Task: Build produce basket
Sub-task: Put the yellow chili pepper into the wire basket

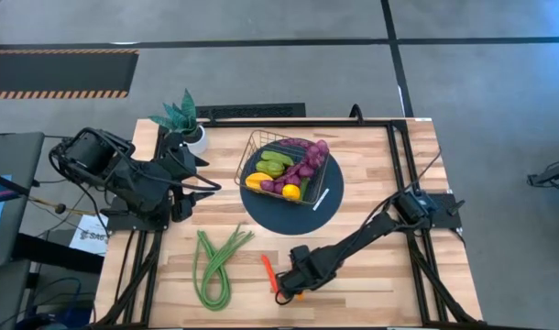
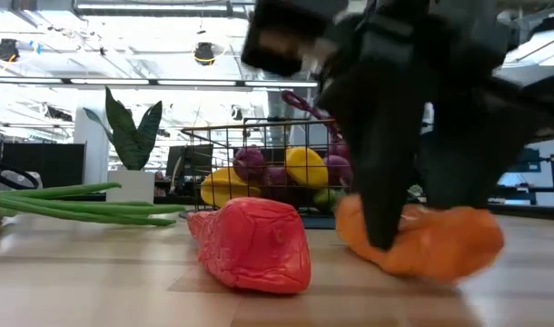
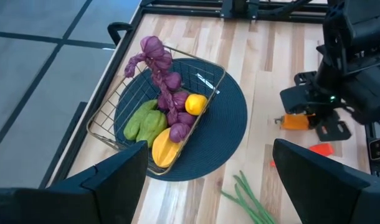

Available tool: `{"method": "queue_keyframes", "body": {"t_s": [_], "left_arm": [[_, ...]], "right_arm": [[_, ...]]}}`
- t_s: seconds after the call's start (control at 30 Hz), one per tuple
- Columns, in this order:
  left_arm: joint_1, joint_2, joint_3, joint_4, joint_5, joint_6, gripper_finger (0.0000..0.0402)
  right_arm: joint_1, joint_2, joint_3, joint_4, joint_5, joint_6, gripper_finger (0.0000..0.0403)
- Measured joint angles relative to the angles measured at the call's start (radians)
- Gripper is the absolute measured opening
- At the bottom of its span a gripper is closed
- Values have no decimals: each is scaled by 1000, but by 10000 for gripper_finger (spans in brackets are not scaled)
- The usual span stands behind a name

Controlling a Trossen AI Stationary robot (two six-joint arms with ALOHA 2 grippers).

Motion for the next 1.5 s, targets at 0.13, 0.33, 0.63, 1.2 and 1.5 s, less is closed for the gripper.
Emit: {"method": "queue_keyframes", "body": {"t_s": [0.13,0.33,0.63,1.2,1.5], "left_arm": [[0,0,0,0,0,2,329],[0,0,0,0,1,8,329],[0,0,0,0,-9,-28,329],[0,0,0,0,-19,-101,329],[0,0,0,0,-16,-101,329]], "right_arm": [[-6,-52,3,7,2,-88,31],[-66,-167,125,-214,71,-277,32],[-310,-368,392,-496,309,-825,21],[-669,-202,411,-558,95,-1356,20],[-693,-43,410,-572,24,-1416,21]]}}
